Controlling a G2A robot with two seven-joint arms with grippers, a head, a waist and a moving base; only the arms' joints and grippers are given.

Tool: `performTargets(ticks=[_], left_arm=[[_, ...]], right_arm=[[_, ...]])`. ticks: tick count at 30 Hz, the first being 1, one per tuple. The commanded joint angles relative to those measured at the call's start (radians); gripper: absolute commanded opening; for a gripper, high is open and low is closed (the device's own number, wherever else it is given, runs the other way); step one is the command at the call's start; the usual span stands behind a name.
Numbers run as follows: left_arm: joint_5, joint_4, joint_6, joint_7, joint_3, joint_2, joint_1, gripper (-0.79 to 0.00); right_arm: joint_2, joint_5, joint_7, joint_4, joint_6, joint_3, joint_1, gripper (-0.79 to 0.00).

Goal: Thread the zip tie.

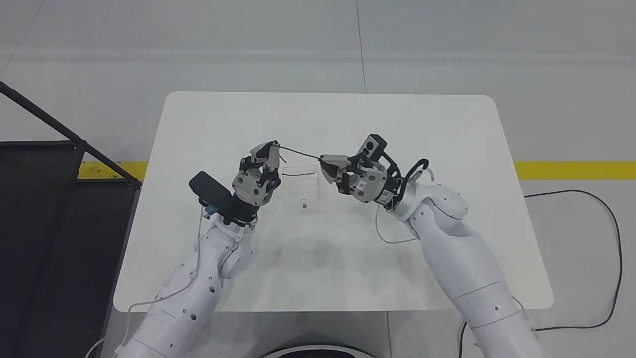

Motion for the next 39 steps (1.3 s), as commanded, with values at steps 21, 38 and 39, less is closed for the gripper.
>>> performTargets(ticks=[21, 38, 39], left_arm=[[0.000, 0.000, 0.000, 0.000, 0.000, 0.000, 0.000, -0.785], [0.000, 0.000, 0.000, 0.000, 0.000, 0.000, 0.000, -0.785], [0.000, 0.000, 0.000, 0.000, 0.000, 0.000, 0.000, -0.785]], right_arm=[[0.002, -0.001, 0.021, 0.003, -0.003, 0.008, -0.007, -0.785], [-0.001, 0.001, 0.000, 0.005, 0.003, 0.000, 0.001, -0.785], [-0.001, 0.001, -0.001, 0.005, 0.003, 0.000, 0.001, -0.785]])
